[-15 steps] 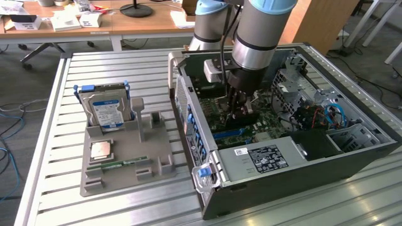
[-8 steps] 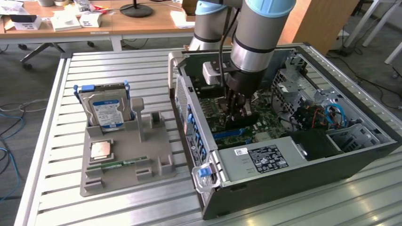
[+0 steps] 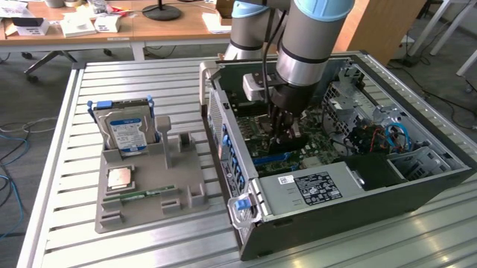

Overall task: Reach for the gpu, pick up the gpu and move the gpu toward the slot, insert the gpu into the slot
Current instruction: 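Insert the gpu into the slot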

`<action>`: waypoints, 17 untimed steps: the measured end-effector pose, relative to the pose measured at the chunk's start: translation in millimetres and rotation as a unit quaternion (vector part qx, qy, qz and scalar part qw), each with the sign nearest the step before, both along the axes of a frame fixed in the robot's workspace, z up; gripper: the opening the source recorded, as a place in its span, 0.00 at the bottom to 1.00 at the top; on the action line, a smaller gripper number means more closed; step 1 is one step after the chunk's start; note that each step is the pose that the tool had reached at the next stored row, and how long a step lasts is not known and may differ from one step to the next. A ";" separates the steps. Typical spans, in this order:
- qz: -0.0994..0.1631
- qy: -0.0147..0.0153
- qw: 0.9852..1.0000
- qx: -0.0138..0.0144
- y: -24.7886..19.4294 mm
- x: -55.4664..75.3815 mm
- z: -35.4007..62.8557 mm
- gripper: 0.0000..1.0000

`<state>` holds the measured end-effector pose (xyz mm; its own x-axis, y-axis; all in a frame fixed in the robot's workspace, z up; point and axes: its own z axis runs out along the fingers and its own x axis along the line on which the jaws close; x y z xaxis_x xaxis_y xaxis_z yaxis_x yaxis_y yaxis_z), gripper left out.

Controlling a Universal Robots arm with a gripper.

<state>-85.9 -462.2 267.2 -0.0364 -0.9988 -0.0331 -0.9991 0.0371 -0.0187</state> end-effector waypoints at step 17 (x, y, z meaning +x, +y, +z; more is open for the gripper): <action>0.000 0.020 1.000 -0.001 -0.3 0.6 -0.5 0.26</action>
